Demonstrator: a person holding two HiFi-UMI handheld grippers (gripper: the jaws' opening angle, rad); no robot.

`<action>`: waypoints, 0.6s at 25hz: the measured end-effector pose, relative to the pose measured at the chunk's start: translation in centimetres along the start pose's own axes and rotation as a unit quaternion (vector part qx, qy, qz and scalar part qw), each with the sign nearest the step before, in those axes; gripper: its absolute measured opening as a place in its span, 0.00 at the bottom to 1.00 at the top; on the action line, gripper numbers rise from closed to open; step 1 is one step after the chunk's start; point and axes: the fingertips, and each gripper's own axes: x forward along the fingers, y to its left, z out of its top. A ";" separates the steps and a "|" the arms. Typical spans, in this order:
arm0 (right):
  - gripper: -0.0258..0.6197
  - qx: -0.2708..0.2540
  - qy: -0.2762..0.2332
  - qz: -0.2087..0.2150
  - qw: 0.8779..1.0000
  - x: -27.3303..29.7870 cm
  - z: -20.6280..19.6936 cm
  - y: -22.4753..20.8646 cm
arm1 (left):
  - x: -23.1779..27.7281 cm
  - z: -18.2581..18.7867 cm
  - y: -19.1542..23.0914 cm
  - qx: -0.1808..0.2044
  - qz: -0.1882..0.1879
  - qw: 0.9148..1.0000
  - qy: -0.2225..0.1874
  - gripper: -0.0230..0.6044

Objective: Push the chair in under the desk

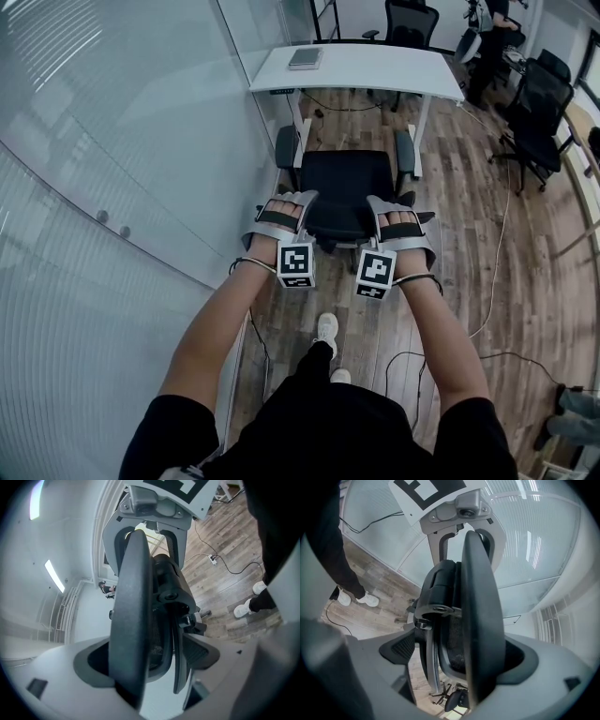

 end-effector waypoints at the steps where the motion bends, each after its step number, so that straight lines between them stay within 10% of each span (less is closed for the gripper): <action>1: 0.84 0.000 0.000 0.002 1.000 0.4 -0.1 -0.2 | 0.4 -0.1 0.3 -0.001 0.001 1.000 -0.001 0.73; 15: 0.86 -0.016 0.026 0.036 0.999 8.2 -2.9 -2.3 | 8.4 -1.5 3.7 0.019 0.004 1.000 -0.014 0.75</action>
